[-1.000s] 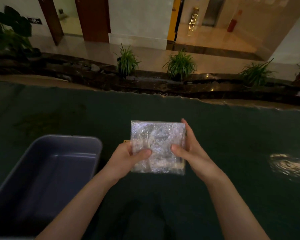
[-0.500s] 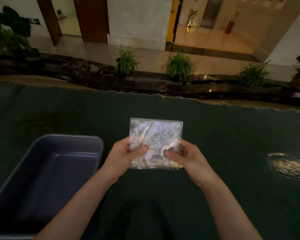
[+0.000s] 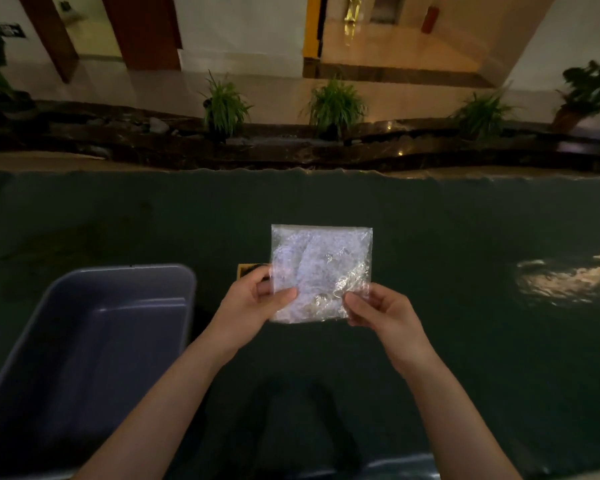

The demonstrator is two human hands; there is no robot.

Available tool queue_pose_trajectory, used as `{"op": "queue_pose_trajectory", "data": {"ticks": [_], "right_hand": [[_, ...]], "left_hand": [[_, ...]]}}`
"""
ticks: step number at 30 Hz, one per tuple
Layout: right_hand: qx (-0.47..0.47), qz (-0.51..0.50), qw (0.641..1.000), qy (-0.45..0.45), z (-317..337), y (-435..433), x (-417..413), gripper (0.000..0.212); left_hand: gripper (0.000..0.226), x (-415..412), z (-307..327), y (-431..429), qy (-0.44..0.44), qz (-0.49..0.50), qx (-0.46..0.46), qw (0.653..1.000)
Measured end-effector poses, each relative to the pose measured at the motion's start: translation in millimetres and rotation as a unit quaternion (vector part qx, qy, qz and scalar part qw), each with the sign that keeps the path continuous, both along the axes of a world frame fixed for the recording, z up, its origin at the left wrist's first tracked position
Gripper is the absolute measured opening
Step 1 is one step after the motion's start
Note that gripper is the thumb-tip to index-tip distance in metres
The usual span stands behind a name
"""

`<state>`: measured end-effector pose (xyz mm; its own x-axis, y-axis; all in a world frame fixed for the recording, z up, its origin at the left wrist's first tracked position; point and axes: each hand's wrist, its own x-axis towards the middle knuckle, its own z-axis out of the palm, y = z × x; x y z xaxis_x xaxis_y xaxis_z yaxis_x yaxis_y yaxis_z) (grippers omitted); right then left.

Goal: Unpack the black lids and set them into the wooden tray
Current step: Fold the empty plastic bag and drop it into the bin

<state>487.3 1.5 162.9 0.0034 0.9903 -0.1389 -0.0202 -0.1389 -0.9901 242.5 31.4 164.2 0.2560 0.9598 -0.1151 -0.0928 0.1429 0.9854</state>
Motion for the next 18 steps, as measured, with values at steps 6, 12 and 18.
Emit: {"op": "queue_pose_trajectory", "data": {"ticks": [6, 12, 18], "right_hand": [[-0.037, -0.124, 0.992, -0.011, -28, -67, 37, 0.019], [-0.084, -0.276, 0.957, 0.007, -64, -155, 90, 0.019], [-0.137, -0.417, 0.898, -0.005, -103, -241, 140, 0.008]], "left_hand": [[0.031, 47, -32, -12, 0.122, -0.085, 0.014, 0.989], [0.041, 134, -66, -32, 0.182, -0.213, -0.010, 0.960], [0.031, 233, -94, -69, 0.236, -0.342, 0.016, 0.909]]}}
